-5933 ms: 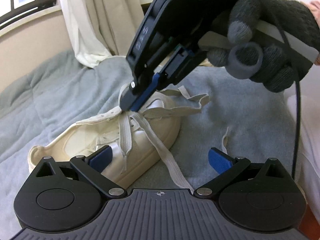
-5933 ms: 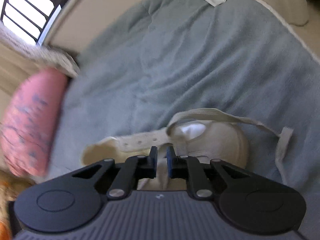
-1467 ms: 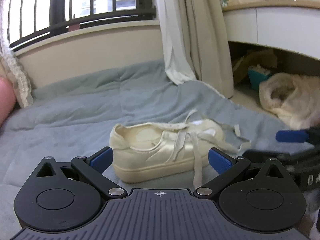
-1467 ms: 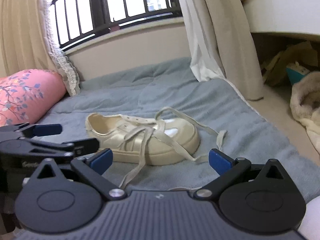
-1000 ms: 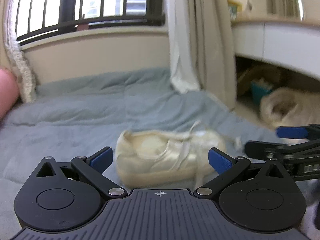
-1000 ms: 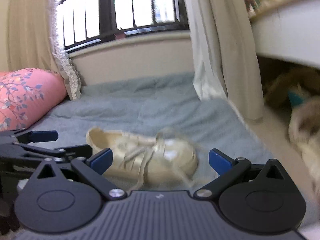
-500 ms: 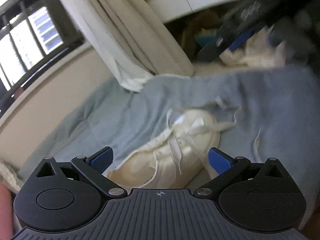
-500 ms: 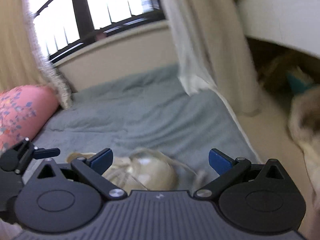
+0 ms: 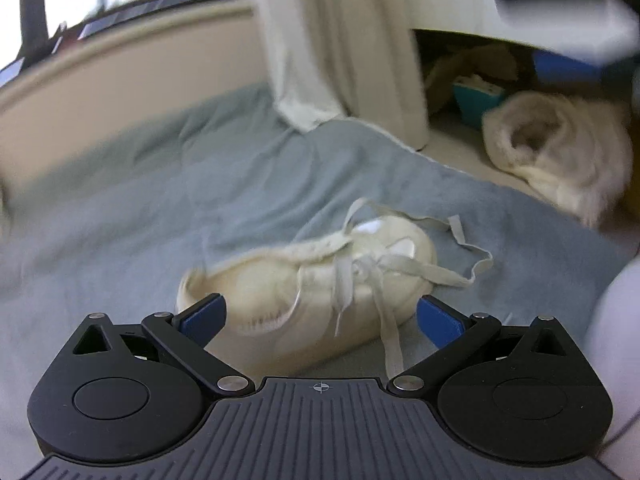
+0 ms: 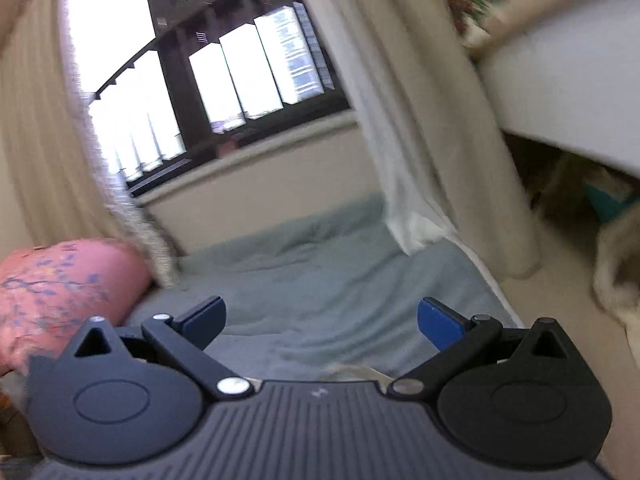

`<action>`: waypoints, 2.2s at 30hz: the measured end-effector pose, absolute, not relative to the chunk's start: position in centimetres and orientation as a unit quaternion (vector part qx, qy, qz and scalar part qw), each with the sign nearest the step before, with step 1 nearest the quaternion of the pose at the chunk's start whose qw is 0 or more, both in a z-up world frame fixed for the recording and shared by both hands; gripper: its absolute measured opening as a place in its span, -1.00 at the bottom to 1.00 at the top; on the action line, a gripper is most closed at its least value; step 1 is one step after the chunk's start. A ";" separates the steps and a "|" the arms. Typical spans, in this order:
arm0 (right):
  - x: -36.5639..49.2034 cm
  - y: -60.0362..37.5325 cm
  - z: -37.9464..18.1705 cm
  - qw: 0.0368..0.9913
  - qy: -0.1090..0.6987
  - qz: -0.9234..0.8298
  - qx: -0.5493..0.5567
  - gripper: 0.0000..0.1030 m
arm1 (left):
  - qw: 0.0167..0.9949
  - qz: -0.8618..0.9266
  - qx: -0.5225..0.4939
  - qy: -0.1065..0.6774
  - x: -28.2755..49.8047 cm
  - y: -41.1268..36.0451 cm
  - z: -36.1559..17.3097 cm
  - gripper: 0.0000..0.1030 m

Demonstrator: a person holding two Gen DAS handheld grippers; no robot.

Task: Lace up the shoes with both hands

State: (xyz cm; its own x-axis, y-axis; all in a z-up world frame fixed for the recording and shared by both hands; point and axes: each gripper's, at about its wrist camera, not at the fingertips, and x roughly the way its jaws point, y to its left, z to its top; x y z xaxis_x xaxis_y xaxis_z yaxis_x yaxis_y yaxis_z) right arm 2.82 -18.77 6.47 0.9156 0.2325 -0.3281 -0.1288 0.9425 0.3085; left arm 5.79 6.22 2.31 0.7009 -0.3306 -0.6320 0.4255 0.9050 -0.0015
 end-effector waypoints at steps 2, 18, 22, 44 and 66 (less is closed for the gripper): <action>3.3 -18.6 3.5 0.969 0.189 0.067 0.141 1.00 | 0.921 -0.209 0.042 0.325 5.8 7.2 2.1 1.00; 3.0 -18.3 0.7 0.970 0.196 0.067 0.129 1.00 | 0.845 -0.297 0.303 0.325 10.5 4.1 -2.2 0.23; 3.6 -18.1 0.4 0.958 0.239 0.090 0.133 1.00 | 0.845 -0.323 0.255 0.341 10.4 4.4 -1.4 0.02; 13.8 -17.3 -7.0 0.848 0.403 0.073 0.337 1.00 | 0.869 -0.374 -0.010 0.324 13.5 15.2 -2.8 1.00; 5.6 -16.5 -3.3 0.844 0.402 0.134 0.328 0.98 | 0.853 -0.410 0.020 0.324 10.5 11.6 0.7 1.00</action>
State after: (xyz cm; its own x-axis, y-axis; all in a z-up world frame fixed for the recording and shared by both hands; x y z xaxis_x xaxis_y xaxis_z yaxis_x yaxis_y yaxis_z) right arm 5.60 -16.48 -3.29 0.6413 0.4909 -0.5898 0.0368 0.7481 0.6626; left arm 10.50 11.63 0.70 0.4552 -0.6856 -0.5681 0.7112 0.6638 -0.2313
